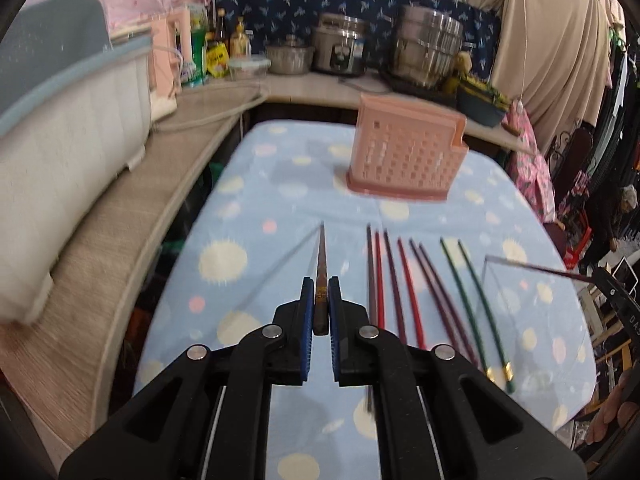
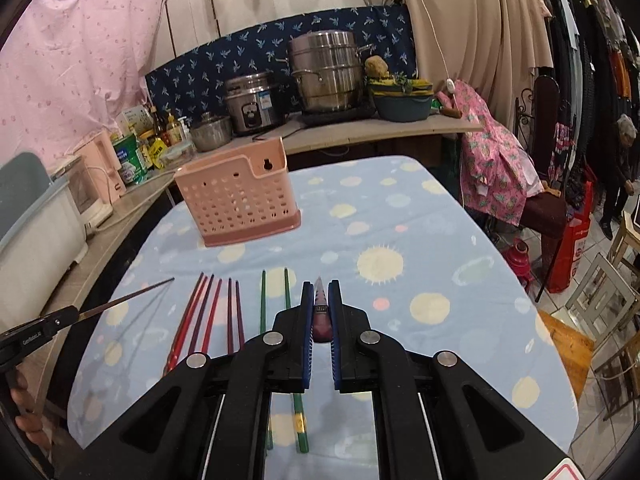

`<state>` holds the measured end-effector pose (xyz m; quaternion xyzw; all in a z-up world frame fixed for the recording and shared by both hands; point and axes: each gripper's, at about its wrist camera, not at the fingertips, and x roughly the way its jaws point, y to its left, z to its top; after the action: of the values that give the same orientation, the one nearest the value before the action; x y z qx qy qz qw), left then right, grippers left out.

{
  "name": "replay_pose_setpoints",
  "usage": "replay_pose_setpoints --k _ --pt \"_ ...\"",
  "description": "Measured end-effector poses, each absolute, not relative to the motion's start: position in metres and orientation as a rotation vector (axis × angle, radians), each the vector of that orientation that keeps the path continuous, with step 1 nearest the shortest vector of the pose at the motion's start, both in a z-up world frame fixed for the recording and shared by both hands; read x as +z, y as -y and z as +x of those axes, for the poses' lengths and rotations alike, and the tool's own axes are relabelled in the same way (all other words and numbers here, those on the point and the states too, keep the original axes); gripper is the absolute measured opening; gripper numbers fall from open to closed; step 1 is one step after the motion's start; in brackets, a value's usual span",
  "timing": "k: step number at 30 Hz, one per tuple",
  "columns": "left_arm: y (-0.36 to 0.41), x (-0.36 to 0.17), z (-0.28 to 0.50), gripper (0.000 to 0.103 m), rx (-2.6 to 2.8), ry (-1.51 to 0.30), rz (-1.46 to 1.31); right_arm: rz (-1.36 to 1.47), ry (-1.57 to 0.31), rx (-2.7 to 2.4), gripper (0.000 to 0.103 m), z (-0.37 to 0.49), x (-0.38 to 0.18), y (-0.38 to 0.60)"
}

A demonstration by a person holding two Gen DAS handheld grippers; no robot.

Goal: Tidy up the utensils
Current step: 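Lift both chopsticks over the pink basket and open both tools to drop them in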

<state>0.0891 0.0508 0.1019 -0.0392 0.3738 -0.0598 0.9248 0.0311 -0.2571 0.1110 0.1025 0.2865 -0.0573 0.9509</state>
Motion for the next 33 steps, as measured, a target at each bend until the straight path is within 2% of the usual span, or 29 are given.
replay_pose_setpoints --k 16,25,33 --pt "-0.041 0.212 0.175 0.007 -0.121 -0.599 -0.137 0.249 -0.468 -0.057 0.007 0.101 0.188 0.265" --pt "-0.028 0.285 0.219 0.007 -0.149 -0.428 -0.197 0.260 -0.336 -0.024 0.007 0.160 0.241 0.261" --pt "-0.014 0.308 0.268 0.007 -0.153 -0.340 -0.252 0.273 -0.276 -0.024 0.007 0.221 0.264 0.265"
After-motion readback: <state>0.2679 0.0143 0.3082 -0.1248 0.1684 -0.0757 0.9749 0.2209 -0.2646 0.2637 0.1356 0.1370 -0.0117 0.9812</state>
